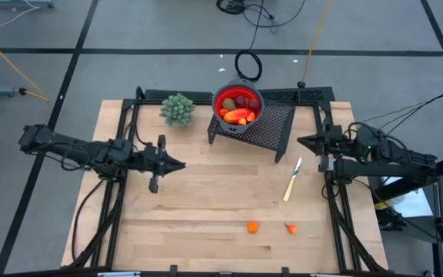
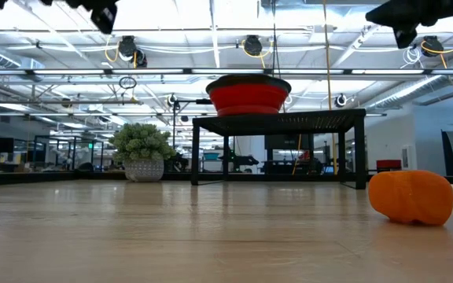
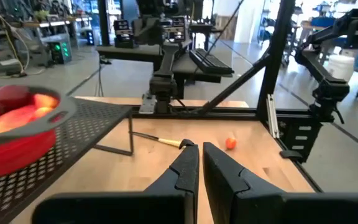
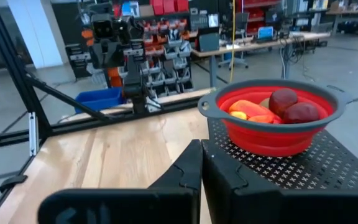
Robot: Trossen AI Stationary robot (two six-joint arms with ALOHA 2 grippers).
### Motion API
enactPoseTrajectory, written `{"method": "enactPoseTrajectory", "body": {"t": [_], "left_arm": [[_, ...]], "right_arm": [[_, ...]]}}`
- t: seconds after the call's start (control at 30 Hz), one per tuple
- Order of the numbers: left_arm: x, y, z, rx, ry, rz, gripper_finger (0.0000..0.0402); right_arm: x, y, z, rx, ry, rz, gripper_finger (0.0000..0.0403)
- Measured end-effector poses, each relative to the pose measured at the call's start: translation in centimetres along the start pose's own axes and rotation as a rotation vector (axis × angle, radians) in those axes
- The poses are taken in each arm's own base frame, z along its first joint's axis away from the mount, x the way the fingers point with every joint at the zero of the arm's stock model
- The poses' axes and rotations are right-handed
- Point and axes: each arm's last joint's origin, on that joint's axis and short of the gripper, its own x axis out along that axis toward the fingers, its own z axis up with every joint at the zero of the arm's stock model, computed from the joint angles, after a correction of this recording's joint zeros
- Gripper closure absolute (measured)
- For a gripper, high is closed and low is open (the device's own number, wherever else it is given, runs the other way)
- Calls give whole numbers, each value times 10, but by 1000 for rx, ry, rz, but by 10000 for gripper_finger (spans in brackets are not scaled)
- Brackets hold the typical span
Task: Pick & Place Fruit
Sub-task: Put the tangerine into the red strainer bowl
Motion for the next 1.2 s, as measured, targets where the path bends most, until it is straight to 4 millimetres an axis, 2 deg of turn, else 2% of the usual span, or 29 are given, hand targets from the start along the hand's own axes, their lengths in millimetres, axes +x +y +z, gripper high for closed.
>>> {"method": "enactPoseTrajectory", "body": {"t": [0.2,0.5,0.87,1.2], "left_arm": [[33,-18,19,20,42,-4,381],[90,-51,31,42,168,-20,381],[160,-88,48,0,354,-32,381],[204,-117,51,-105,382,-38,381]], "right_arm": [[-17,-3,-9,7,-44,15,403],[-34,-3,-17,-20,-58,113,403],[-37,-2,-22,-59,-26,158,403],[-36,-2,-25,-67,-9,182,403]]}}
